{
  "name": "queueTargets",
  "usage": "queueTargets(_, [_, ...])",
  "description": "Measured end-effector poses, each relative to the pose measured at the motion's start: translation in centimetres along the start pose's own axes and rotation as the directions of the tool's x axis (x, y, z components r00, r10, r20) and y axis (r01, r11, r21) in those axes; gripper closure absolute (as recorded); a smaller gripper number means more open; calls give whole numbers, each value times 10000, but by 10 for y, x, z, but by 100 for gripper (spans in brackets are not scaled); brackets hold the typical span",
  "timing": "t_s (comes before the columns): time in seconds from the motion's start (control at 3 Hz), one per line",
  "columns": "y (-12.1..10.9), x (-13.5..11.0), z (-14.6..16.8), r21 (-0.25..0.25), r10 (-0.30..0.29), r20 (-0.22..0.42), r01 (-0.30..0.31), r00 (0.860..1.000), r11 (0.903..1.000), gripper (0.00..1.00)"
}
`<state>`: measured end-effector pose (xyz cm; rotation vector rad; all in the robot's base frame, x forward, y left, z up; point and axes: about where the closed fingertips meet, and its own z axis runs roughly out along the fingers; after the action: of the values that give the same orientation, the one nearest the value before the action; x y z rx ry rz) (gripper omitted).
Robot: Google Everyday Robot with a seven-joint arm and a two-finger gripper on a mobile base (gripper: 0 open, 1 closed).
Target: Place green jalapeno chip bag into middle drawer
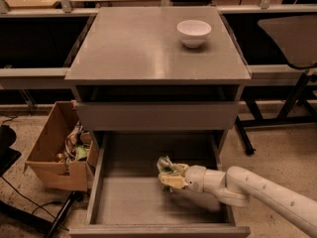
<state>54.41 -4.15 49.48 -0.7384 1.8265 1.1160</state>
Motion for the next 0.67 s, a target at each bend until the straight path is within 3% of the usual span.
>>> queueTargets(0.33, [0, 0, 0, 0, 0, 0, 0, 10000, 10000, 0])
queueTargets(0.67, [11, -11, -7, -163, -214, -375, 208, 9991, 9997, 0])
